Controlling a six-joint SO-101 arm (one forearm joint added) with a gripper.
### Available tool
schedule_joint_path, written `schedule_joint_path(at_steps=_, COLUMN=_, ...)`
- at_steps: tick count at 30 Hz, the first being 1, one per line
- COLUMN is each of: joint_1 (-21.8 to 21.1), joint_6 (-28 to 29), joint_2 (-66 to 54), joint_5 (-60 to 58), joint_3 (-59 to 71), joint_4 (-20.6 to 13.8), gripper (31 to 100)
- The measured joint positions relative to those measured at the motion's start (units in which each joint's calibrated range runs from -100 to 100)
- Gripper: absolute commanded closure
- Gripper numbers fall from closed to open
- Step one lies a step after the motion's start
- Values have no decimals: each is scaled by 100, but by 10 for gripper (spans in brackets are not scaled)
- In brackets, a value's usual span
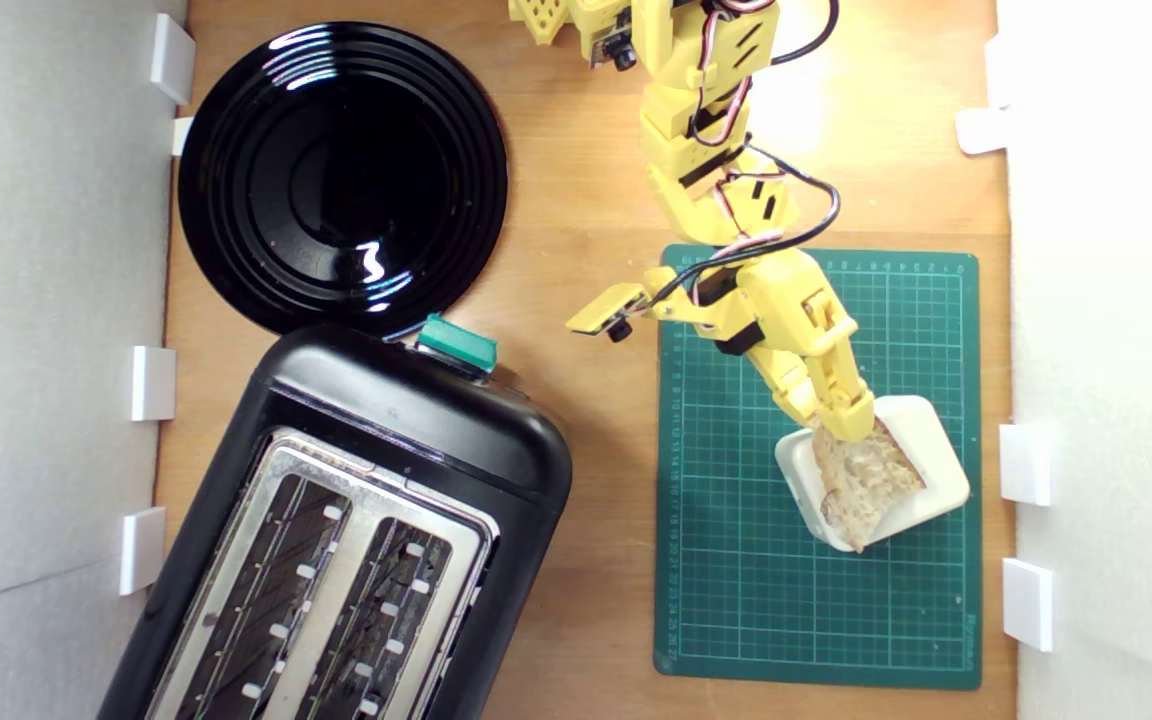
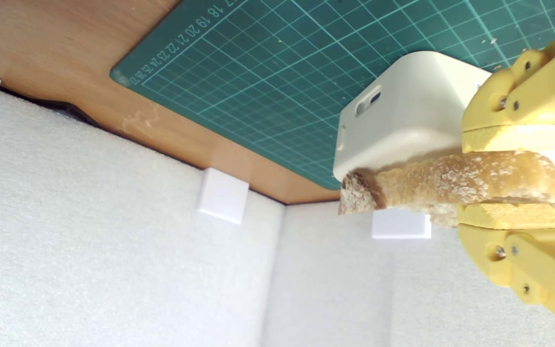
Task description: Pick bread and place in toaster
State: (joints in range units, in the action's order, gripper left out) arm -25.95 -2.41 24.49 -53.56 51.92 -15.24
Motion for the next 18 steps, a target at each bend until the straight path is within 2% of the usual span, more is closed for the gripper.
schedule_joint_path(at_steps=8, joint_1=0, joint_6=0, joint_2=-260, joint_5=51, joint_3=9, joint_4=0, gripper=701)
schedule_joint_path(at_steps=18, joint_1=0, joint_6=0, joint_2=-2327, joint_5=1720, joint_3=18, joint_4=-9, gripper=701)
